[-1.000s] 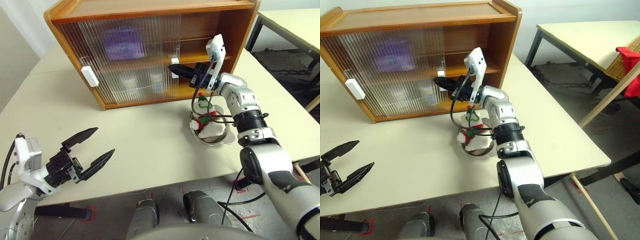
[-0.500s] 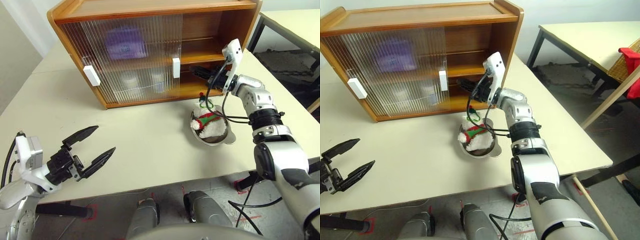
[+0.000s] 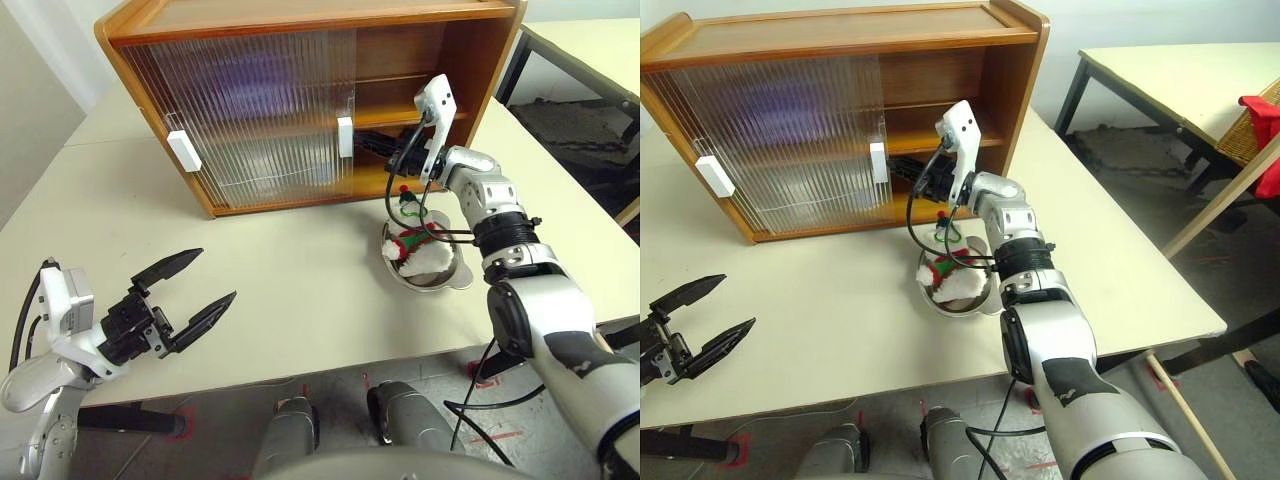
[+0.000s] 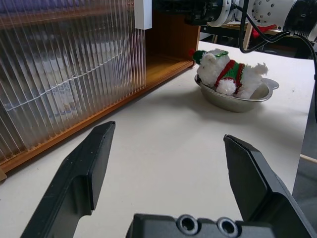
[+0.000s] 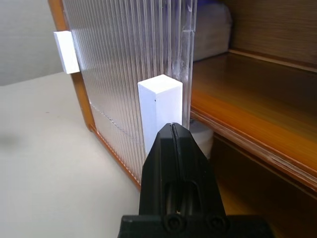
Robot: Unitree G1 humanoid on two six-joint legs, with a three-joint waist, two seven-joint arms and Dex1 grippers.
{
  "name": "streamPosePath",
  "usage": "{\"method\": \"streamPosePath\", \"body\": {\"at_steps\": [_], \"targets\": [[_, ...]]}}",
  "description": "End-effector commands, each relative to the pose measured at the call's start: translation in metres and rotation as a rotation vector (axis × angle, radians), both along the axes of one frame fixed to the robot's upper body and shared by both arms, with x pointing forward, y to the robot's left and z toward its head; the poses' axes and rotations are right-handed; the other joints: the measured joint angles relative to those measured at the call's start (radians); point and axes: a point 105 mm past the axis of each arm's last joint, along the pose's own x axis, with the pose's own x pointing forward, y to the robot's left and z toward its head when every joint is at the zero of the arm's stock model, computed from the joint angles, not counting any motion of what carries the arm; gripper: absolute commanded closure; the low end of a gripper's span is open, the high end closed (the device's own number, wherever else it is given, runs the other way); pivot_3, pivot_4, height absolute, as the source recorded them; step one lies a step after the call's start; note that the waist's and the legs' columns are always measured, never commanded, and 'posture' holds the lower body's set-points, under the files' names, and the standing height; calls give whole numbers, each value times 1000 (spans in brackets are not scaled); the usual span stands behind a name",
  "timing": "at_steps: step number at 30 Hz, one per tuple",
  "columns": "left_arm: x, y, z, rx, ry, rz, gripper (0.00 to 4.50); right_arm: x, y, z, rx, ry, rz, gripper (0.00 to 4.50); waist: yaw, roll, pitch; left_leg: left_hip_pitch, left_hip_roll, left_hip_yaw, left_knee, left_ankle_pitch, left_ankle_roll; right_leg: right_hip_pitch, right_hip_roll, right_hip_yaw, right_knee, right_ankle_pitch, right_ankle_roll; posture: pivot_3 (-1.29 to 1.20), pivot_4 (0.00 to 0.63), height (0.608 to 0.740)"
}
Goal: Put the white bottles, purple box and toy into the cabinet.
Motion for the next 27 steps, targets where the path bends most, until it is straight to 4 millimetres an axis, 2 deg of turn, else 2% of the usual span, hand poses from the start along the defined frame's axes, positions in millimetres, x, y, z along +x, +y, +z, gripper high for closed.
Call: {"method": "streamPosePath", "body": {"at_steps": [1,11,14,15,16,18,19,22,24,27], "targets": [[0,1,-4,11,16,0,0,-5,9,7,2,-13,47,4465,0,0,0,0,0,0,0,0,0,0,0,0,0,0,0,-108,61,740],[1,0,-5,5,16,0,0,-15,18,5,2,-4,94,4465,-5,0,0,0,0,0,0,0,0,0,0,0,0,0,0,-120,59,740],[2,0,-6,4,16,-5,0,-10,7,4,-16,-3,52,4465,-4,0,0,0,1,0,0,0,0,0,1,0,0,0,-1,-120,58,740],[2,0,-6,4,16,-7,0,-8,-3,4,-27,1,28,4465,-4,0,0,0,1,0,0,0,0,0,1,0,0,0,-1,-120,58,740],[2,0,-6,4,17,-8,0,-6,-9,4,-34,5,14,4101,0,0,0,0,0,0,1,0,0,0,1,0,0,0,-1,-120,58,740],[2,-1,-7,5,16,-10,0,-4,-39,3,-78,25,-28,3591,9,0,0,-1,0,0,3,0,0,1,0,0,0,0,0,-121,59,740],[2,0,-7,5,17,-9,0,-4,-50,2,-95,39,-43,3155,13,0,0,-1,0,0,3,0,0,1,0,0,0,0,0,-122,58,740],[0,0,-8,6,21,-8,0,-11,-72,-2,-155,117,-41,2137,15,-1,0,-1,-1,1,4,0,0,1,-1,0,-1,0,0,-128,59,740],[-1,2,-8,8,24,-6,0,-28,-90,-7,-247,225,-8,1406,14,-1,0,-1,0,3,4,0,0,1,-1,1,0,0,0,-135,62,740],[-1,3,-9,13,28,-7,0,-58,-97,-2,-318,340,52,182,12,0,0,0,0,4,2,0,0,1,1,0,0,-1,1,-144,65,740]]}}
